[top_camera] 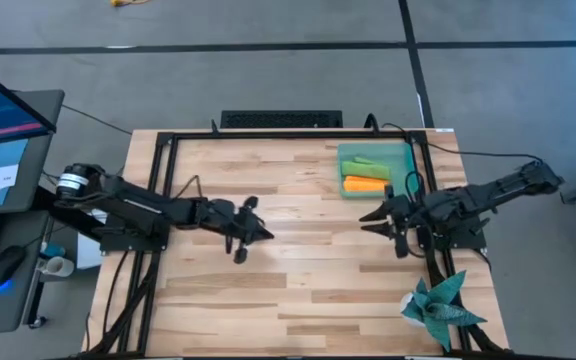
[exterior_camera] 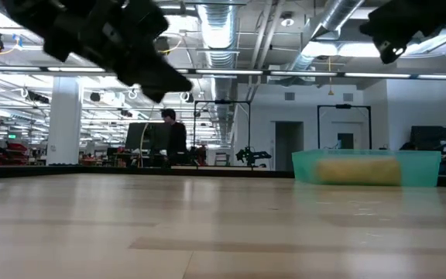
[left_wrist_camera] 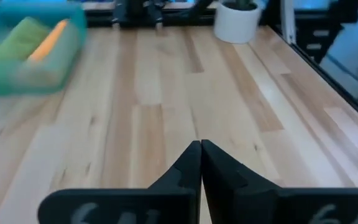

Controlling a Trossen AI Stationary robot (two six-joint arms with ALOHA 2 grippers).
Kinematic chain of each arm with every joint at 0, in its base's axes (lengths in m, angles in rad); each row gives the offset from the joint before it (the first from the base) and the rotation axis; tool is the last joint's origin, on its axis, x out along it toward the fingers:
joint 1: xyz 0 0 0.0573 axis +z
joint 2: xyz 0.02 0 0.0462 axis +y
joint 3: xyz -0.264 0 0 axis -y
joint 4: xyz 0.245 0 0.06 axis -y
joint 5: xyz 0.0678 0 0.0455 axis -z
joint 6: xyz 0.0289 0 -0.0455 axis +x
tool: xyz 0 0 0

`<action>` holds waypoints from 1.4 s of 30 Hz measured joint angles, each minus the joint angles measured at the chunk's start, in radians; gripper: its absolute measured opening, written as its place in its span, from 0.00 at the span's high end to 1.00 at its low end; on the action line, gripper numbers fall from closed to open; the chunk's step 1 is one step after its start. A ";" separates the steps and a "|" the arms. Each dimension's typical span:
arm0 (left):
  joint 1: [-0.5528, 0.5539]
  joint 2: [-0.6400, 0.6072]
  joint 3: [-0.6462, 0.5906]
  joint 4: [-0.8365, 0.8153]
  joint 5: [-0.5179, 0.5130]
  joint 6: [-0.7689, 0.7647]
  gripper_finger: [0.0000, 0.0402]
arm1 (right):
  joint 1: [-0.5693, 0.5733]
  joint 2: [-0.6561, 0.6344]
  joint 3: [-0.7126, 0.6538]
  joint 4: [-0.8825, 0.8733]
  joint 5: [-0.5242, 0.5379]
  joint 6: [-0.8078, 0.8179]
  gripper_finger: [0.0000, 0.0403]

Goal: Roll microfiber towels into tight, uniform cylinder then place into a basket
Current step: Return to Home Position

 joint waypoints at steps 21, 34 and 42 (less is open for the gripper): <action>0.120 -0.876 -0.480 -0.121 -0.077 -0.040 1.00 | 0.066 -0.104 -0.171 0.115 0.198 -0.033 0.70; 0.121 -1.234 -0.571 -0.273 -0.085 -0.027 1.00 | 0.065 -0.232 -0.353 0.223 0.285 -0.109 0.70; 0.121 -1.403 -0.572 -0.380 -0.109 -0.018 1.00 | 0.065 -0.322 -0.357 0.059 0.370 -0.087 0.70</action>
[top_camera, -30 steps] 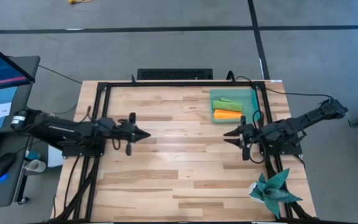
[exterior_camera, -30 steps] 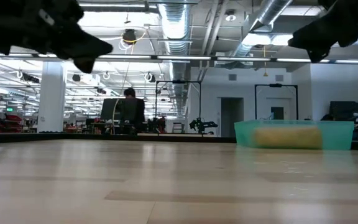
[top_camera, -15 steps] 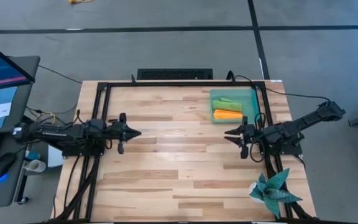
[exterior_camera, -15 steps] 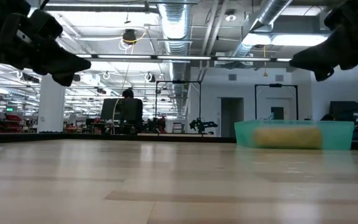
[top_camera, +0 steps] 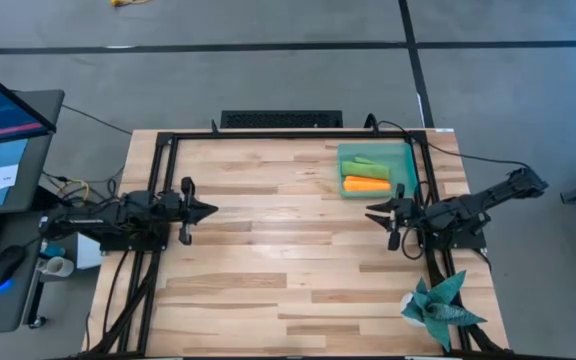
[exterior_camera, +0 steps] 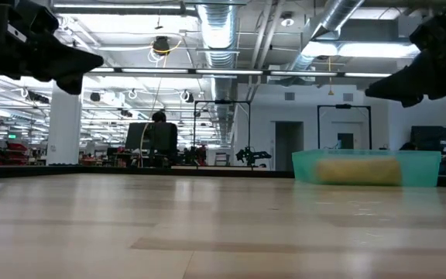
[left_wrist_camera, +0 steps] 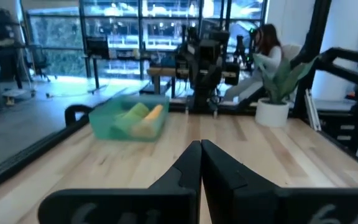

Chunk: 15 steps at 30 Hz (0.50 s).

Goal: Roll microfiber towels into tight, uniform cylinder then place into a basket
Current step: Return to Home Position

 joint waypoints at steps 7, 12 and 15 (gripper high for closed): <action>0.000 0.021 0.000 -0.003 -0.021 -0.009 1.00 | -0.002 -0.028 -0.059 0.121 0.016 -0.053 0.70; 0.000 0.021 0.000 -0.003 -0.021 -0.005 1.00 | -0.013 -0.018 -0.065 0.139 0.035 -0.063 0.70; 0.000 0.021 -0.001 -0.004 -0.021 -0.010 1.00 | -0.023 -0.010 -0.065 0.139 0.037 -0.054 0.70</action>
